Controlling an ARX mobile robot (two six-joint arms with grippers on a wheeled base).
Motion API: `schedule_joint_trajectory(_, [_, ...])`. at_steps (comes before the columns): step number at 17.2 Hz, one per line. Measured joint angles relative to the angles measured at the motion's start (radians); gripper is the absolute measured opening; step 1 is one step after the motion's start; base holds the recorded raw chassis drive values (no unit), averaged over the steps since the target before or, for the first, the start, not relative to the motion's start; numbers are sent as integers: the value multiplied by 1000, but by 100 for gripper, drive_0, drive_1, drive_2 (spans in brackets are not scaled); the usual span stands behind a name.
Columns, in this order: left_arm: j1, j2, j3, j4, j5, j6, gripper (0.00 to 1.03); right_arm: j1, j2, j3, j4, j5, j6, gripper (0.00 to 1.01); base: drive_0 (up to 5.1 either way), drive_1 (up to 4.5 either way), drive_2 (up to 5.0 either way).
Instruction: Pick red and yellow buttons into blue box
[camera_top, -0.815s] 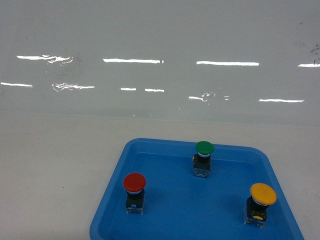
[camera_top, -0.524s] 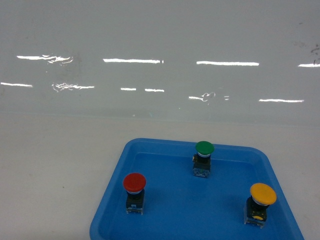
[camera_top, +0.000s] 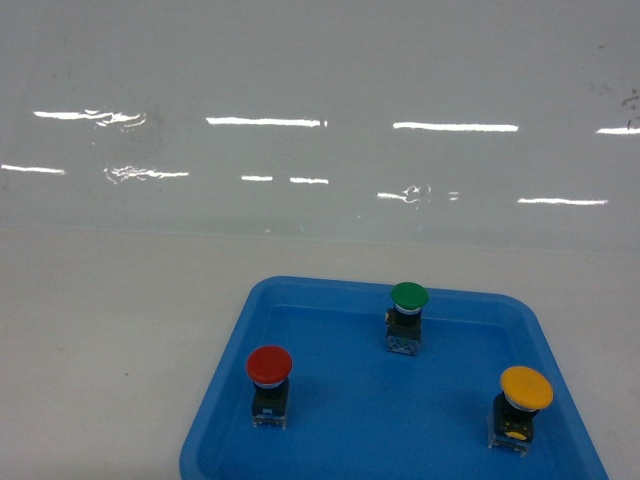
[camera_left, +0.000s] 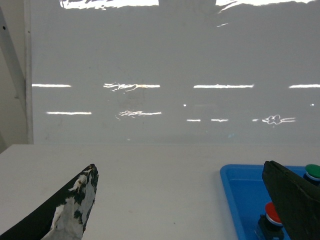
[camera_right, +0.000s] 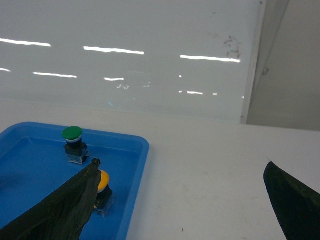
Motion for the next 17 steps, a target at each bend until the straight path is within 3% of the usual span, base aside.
schedule_joint_trajectory(1, [-3, 69, 0, 45, 3, -2, 98, 35, 38, 0, 40, 3, -6, 98, 0, 0, 0])
schedule_joint_trajectory(4, [-114, 377, 47, 217, 19, 7, 98, 153, 291, 21, 237, 36, -26, 98, 0, 0, 0])
schedule_joint_trajectory(5, [-136, 497, 108, 245, 36, -1, 98, 171, 383, 51, 287, 29, -28, 98, 0, 0, 0])
schedule_joint_trajectory(8, [-189, 790, 242, 332, 27, -20, 98, 162, 688, 181, 433, -25, -33, 98, 0, 0, 0])
schedule_joint_trajectory(13, [-246, 1145, 438, 350, 27, -11, 98, 121, 1052, 378, 353, -122, -38, 98, 0, 0, 0])
schedule_joint_trajectory(17, [-251, 1153, 443, 347, 24, -1, 98, 172, 1201, 459, 302, -163, -41, 98, 0, 0, 0])
